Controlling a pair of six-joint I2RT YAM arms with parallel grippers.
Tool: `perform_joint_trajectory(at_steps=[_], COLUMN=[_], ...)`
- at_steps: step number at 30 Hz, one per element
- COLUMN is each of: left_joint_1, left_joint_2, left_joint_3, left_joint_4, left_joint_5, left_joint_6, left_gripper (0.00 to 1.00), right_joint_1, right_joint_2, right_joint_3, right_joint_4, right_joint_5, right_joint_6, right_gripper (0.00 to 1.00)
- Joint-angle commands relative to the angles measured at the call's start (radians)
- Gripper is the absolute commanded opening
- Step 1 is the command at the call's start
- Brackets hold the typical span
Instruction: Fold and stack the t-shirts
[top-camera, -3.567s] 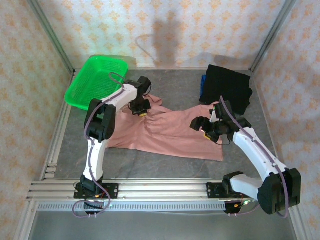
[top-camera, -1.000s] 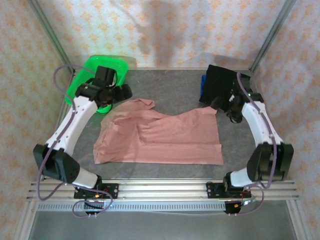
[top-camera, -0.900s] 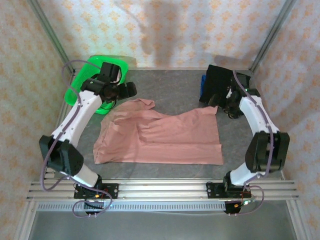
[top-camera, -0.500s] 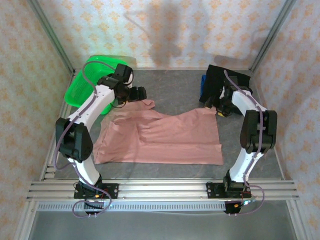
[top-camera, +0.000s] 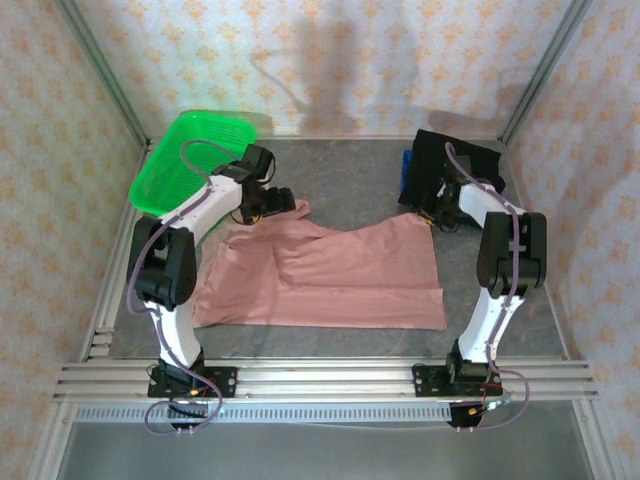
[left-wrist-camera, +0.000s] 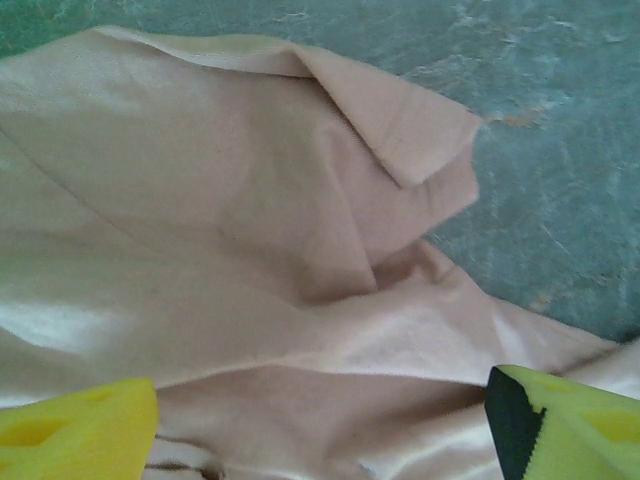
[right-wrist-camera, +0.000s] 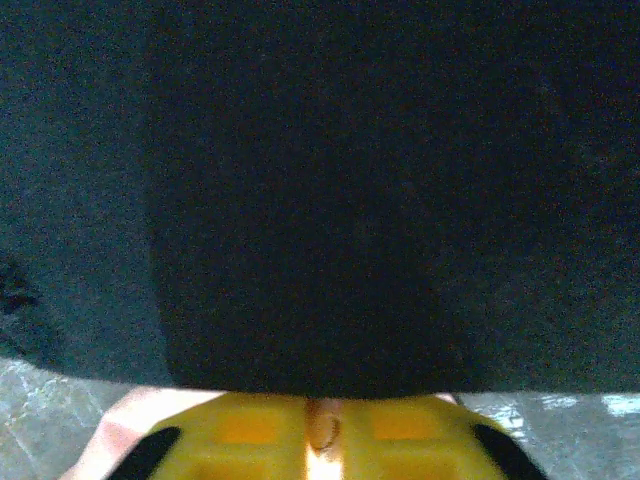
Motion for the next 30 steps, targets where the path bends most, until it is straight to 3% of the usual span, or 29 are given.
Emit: perform_joint_trajectory(at_steps=[1, 2, 10, 18, 22, 25, 30], left_joint_1=[0.017, 0.020, 0.044, 0.015, -0.017, -0.024, -0.030], left_joint_2=[0.006, 0.033, 0.061, 0.330, 0.413, 0.436, 0.413], left_joint_3=[0.027, 0.024, 0.090, 0.507, 0.611, 0.617, 0.500], left_joint_4=[0.024, 0.027, 0.033, -0.259, -0.339, -0.349, -0.212], left_joint_5=[-0.072, -0.082, -0.139, -0.158, -0.170, -0.098, -0.002], left_joint_6=[-0.071, -0.082, -0.141, -0.072, -0.039, -0.084, -0.242], left_gripper=[0.86, 0.86, 0.88, 0.80, 0.73, 0.68, 0.63], right_joint_1=[-0.009, -0.010, -0.010, -0.010, -0.011, -0.009, -0.010], right_joint_2=[-0.086, -0.108, -0.304, -0.306, -0.309, -0.315, -0.324], right_joint_3=[-0.024, -0.030, -0.157, -0.193, -0.198, -0.210, -0.224], right_joint_4=[0.028, 0.011, -0.047, -0.039, -0.045, -0.049, -0.054], right_joint_5=[0.058, 0.066, 0.095, 0.049, 0.039, 0.034, 0.032], right_joint_6=[0.000, -0.012, -0.060, -0.045, -0.039, -0.039, -0.042], right_gripper=[0.06, 0.00, 0.00, 0.00, 0.00, 0.00, 0.00])
